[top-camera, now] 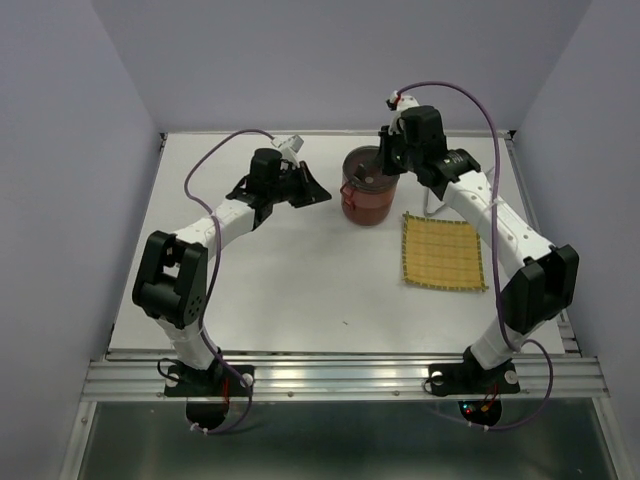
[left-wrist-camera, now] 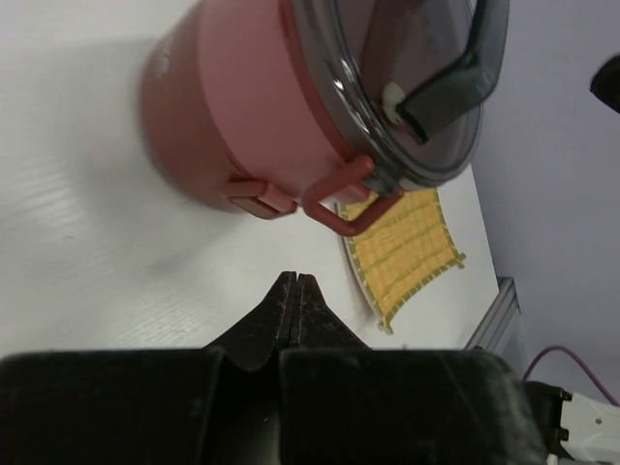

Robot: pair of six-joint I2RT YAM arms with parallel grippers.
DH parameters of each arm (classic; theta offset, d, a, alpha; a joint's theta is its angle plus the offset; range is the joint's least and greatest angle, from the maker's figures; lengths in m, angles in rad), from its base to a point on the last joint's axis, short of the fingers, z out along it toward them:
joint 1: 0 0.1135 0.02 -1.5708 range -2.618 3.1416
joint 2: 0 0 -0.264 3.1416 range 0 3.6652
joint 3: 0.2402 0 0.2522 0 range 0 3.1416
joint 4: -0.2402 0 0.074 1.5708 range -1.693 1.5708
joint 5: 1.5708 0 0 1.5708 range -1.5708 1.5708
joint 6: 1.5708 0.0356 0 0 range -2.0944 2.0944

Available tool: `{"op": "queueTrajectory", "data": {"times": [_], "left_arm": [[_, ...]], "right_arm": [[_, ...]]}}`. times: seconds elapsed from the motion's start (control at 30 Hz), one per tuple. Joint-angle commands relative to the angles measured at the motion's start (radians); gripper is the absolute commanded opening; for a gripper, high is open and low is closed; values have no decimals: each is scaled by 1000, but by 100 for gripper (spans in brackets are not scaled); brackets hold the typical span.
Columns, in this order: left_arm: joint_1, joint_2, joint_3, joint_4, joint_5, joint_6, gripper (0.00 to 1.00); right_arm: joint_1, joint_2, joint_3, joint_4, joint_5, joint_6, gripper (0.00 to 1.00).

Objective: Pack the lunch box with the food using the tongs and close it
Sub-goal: Close the fastener on the packing box, then reset both arms

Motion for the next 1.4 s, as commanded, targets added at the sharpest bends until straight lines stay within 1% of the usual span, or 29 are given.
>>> {"op": "queueTrajectory", "data": {"times": [0.0,0.1,0.27,0.33,0.4,0.43,0.53,0.7,0.87,1.03,1.3,1.37], "left_arm": [[-53,-59,-30,122,15,-30,0],[-57,-39,-30,131,21,-27,0],[-64,-16,-13,140,27,-27,0],[-65,-13,-8,128,22,-19,0],[-64,-12,0,117,16,-8,0],[-65,-10,0,116,15,-7,0],[-65,-4,7,114,15,-1,0],[-76,14,21,116,24,6,0],[-83,19,23,105,1,15,0],[-87,49,82,73,-10,29,0],[-100,244,268,20,1,47,0],[-102,266,282,14,11,45,0]], "right_arm": [[4,24,-14,50,75,94,1],[4,41,-46,53,117,97,1],[4,92,-62,90,83,83,1],[4,159,-48,48,77,77,1],[4,187,-60,4,54,79,1],[4,188,-94,4,47,85,1],[4,176,-118,8,50,94,1],[4,161,-125,8,60,92,1],[4,162,-135,7,47,92,1],[4,162,-138,8,40,91,1],[4,159,-140,8,34,94,1],[4,162,-140,8,28,98,1]]}}
